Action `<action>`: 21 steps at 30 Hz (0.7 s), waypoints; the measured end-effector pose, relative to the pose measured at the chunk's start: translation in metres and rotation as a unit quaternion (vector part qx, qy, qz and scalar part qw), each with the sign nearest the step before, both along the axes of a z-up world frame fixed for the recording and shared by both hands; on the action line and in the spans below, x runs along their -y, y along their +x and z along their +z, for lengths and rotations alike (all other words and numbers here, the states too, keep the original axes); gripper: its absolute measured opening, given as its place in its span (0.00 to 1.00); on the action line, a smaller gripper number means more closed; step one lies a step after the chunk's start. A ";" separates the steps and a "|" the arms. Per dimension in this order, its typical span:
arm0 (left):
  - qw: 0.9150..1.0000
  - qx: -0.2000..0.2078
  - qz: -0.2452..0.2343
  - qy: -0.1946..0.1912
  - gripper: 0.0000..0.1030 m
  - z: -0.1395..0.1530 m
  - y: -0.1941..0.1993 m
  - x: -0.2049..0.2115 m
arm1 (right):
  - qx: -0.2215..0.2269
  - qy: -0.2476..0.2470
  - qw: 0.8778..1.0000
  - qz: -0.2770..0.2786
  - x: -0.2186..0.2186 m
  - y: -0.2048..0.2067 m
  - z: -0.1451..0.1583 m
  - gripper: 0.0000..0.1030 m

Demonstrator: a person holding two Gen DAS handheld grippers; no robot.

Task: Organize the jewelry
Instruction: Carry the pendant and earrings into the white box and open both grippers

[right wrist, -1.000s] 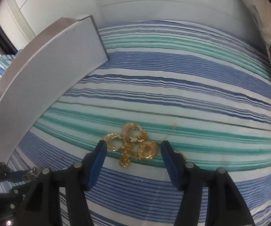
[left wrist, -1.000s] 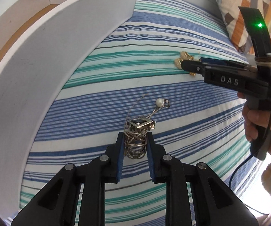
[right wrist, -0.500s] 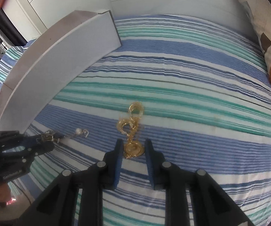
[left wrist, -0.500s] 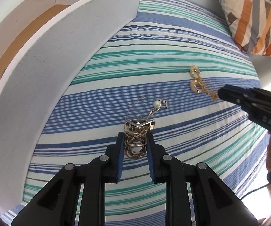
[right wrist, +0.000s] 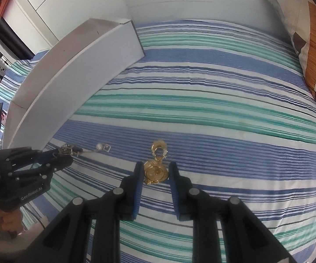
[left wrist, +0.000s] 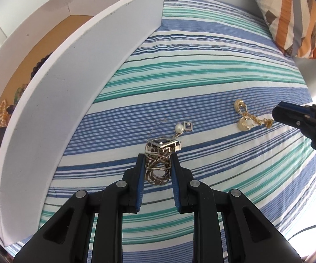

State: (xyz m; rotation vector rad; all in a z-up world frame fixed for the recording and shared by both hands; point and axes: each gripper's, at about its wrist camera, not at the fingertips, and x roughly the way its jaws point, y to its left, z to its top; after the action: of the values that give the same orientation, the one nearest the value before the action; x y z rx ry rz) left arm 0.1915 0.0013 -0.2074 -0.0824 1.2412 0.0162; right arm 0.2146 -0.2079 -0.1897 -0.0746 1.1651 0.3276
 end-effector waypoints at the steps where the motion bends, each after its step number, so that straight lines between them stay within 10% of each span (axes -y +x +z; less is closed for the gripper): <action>1: 1.000 0.000 0.001 0.001 0.21 0.001 0.000 0.000 | 0.001 0.000 1.000 0.001 -0.002 -0.001 0.001 0.23; 11: 1.000 -0.003 0.008 -0.004 0.20 0.021 -0.016 -0.006 | 0.001 0.013 1.000 0.005 -0.007 -0.012 0.026 0.23; 21: 0.996 0.020 0.065 -0.052 0.20 0.102 -0.070 -0.056 | 0.010 0.071 0.996 0.049 -0.033 -0.025 0.097 0.23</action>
State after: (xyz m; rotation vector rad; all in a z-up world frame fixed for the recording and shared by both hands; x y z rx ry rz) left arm 0.1218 0.0576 -0.1051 -0.2534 1.1955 0.0620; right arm 0.1892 -0.1752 -0.0923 -0.0100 1.1181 0.4939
